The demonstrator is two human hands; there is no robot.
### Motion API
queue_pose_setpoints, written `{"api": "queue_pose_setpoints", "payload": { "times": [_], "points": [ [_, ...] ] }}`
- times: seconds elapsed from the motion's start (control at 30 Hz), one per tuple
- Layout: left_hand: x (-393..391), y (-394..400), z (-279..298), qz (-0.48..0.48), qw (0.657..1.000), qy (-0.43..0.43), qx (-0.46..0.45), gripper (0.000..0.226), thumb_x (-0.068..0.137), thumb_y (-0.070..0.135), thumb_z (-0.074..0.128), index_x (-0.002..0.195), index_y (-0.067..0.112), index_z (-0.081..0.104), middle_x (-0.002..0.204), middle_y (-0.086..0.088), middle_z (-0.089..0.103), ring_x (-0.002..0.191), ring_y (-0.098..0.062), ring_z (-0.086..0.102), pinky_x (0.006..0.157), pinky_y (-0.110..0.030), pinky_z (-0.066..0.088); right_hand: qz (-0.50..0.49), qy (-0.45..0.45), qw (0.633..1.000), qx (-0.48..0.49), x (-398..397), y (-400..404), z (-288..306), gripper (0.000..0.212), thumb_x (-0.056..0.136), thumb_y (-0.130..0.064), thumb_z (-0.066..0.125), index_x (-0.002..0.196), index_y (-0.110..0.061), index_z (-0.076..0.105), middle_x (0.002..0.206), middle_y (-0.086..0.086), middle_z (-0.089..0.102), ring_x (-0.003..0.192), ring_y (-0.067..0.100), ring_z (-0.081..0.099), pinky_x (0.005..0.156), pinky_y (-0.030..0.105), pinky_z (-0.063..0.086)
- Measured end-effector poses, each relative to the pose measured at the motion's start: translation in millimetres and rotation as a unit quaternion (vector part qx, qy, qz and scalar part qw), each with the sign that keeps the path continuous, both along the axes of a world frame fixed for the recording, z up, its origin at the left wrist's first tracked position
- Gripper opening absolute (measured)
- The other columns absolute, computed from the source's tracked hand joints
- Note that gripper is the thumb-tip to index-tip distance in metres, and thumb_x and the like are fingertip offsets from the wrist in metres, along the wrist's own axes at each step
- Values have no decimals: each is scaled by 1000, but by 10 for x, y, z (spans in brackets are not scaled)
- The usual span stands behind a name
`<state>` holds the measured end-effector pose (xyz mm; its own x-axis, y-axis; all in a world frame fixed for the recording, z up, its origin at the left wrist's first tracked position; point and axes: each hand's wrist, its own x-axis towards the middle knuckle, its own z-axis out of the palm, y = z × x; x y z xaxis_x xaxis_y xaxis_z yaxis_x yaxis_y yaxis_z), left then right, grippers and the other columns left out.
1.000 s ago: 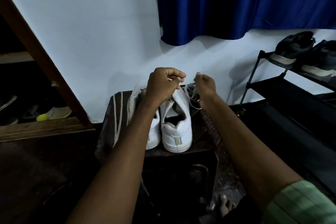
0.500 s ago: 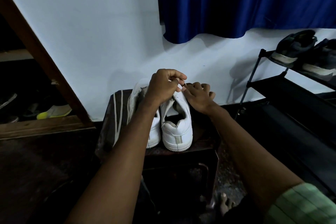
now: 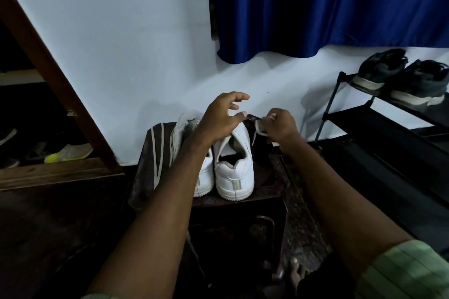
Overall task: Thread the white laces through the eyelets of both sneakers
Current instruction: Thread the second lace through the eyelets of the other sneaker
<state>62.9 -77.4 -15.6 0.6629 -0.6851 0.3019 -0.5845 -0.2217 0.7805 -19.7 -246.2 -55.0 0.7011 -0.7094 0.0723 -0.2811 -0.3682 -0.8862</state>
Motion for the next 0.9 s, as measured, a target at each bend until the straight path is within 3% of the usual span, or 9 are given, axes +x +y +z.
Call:
{"api": "queue_pose_setpoints", "payload": {
  "times": [0.1, 0.17, 0.23, 0.33, 0.4, 0.57, 0.7, 0.83, 0.9],
  "points": [
    [-41, -1, -1, -53, 999, 8, 8, 66, 82, 44, 82, 142, 40, 55, 145, 18, 55, 132, -4, 54, 110, -32, 47, 72, -164, 933, 312, -5, 136, 327, 15, 98, -6, 55, 83, -8, 58, 65, 11, 60, 45, 19, 58, 36, 21, 40],
    [-82, -21, 33, -71, 997, -3, 0, 72, 79, 43, 86, 143, 35, 56, 137, 14, 64, 128, -4, 60, 109, -34, 49, 104, -199, 887, 403, 41, 208, 451, 12, 98, -10, 57, 88, -7, 62, 71, 13, 64, 54, 20, 64, 46, 25, 51],
    [-115, -23, 77, -53, 998, -46, -3, 57, 79, 29, 85, 132, 28, 67, 115, 10, 75, 108, -8, 70, 97, -39, 56, 93, -209, 863, 450, 65, 288, 487, 11, 95, -15, 65, 88, -6, 65, 76, 15, 64, 63, 24, 65, 58, 32, 57],
    [-137, 14, 139, 30, 991, -129, 20, 34, 75, 17, 70, 106, 27, 77, 83, 6, 77, 80, -17, 72, 76, -42, 58, 45, -226, 868, 441, 106, 444, 447, 18, 98, -23, 68, 98, -5, 70, 83, 16, 69, 72, 27, 68, 64, 36, 62],
    [-167, 31, 201, 73, 988, -136, 19, 34, 72, 16, 70, 102, 28, 81, 80, 5, 77, 74, -14, 71, 73, -38, 59, 18, -245, 866, 435, 146, 512, 422, 31, 103, -34, 61, 103, -5, 71, 91, 18, 71, 80, 29, 70, 78, 44, 62],
    [-269, 48, 375, 130, 979, -154, 31, 23, 75, 20, 79, 97, 26, 83, 81, 0, 78, 75, -18, 72, 71, -34, 60, 108, -293, 810, 497, 186, 758, 545, 60, 91, -69, 57, 80, -10, 60, 76, 11, 62, 76, 26, 65, 78, 38, 54],
    [-269, 178, 472, 199, 964, -170, 55, 14, 81, 23, 71, 91, 17, 78, 84, -6, 75, 79, -28, 70, 73, -38, 60, 137, -279, 861, 402, 245, 1073, 592, 56, 76, -58, 83, 96, -9, 62, 93, 17, 64, 92, 32, 66, 98, 54, 55],
    [-174, 442, 535, 237, 951, -191, 57, 17, 83, 32, 71, 97, 28, 78, 86, 5, 75, 92, -19, 63, 87, -37, 42, 111, -245, 906, 327, 244, 1218, 648, 48, 92, -46, 74, 99, 1, 64, 80, 22, 64, 71, 27, 61, 63, 36, 53],
    [-90, 592, 564, 215, 962, -151, 82, 30, 79, 33, 77, 109, 36, 73, 93, 13, 68, 102, -14, 50, 85, -35, 31, 104, -209, 919, 319, 254, 1273, 678, 38, 101, -37, 65, 97, 1, 64, 69, 15, 59, 52, 16, 53, 43, 23, 40]
  ]
}}
